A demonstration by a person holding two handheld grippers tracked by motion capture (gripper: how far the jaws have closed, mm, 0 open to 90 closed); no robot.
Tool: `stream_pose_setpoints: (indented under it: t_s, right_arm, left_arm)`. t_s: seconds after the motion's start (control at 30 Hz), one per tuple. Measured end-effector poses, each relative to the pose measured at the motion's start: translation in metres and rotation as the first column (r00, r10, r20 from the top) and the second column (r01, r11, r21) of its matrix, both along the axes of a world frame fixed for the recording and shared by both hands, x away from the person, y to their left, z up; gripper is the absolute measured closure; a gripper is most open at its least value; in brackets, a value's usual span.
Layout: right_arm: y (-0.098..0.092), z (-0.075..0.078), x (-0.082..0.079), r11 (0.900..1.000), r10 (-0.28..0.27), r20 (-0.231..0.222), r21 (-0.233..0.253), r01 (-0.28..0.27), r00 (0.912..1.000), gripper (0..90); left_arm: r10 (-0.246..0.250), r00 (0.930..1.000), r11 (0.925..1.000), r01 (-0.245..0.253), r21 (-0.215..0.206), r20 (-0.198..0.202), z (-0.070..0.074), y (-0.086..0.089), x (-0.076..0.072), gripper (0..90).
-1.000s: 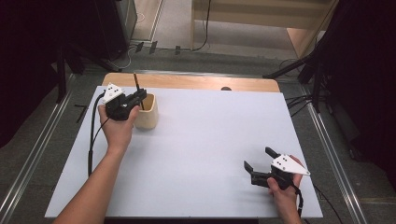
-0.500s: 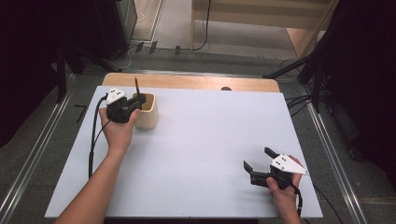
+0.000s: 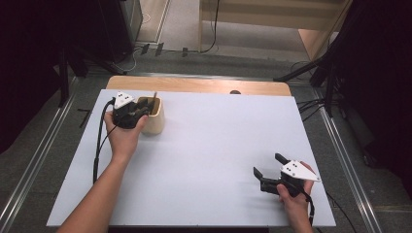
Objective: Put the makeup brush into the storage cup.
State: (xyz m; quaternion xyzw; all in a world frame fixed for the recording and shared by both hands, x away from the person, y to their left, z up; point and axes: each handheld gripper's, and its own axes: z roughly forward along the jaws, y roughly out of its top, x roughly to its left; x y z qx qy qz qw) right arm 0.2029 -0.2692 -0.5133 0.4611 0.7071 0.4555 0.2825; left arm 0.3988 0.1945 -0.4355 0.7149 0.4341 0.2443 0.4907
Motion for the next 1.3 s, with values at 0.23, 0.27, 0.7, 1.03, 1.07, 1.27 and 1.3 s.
stream_pose_setpoints:
  t_s: [0.23, 0.27, 0.7, 1.03, 1.07, 1.27, 1.3]
  right_arm:
    - [0.0, 0.0, 0.0, 1.0, 0.0, 0.002, -0.001, 0.0, 1.0, 6.2]
    - [0.0, 0.0, 0.0, 1.0, 0.0, 0.003, -0.001, 0.0, 1.0, 6.2]
    - [0.0, 0.001, 0.0, 1.0, -0.002, 0.008, -0.001, 0.002, 1.0, 6.2]
    - [0.0, 0.0, 0.0, 1.0, -0.004, 0.011, -0.001, 0.004, 0.9999, 6.2]
    - [0.0, 0.0, 0.0, 1.0, -0.004, 0.01, 0.0, 0.004, 0.9999, 6.2]
    - [0.0, 0.0, 0.0, 1.0, -0.004, 0.009, 0.0, 0.004, 0.9999, 6.2]
    - [0.0, 0.0, 0.0, 1.0, -0.004, 0.009, 0.0, 0.004, 0.9999, 6.2]
  left_arm:
    - [-0.037, 0.9989, 0.998, 0.039, -0.05, 0.028, 0.009, 0.002, -0.008, 21.1]
    - [-0.042, 0.9987, 0.9976, 0.043, -0.053, 0.03, 0.011, 0.002, -0.009, 13.8]
    - [-0.089, 0.9938, 0.9931, 0.094, -0.07, 0.067, 0.012, 0.018, -0.033, 0.0]
    - [-0.102, 0.9915, 0.9913, 0.108, -0.075, 0.081, 0.003, 0.028, -0.057, 0.0]
    - [-0.103, 0.9915, 0.9917, 0.108, -0.069, 0.08, 0.002, 0.028, -0.059, 0.0]
    - [-0.126, 0.9894, 0.9893, 0.13, -0.066, 0.073, -0.007, 0.031, -0.071, 0.0]
    - [-0.127, 0.9891, 0.9891, 0.132, -0.065, 0.074, -0.008, 0.032, -0.073, 0.0]
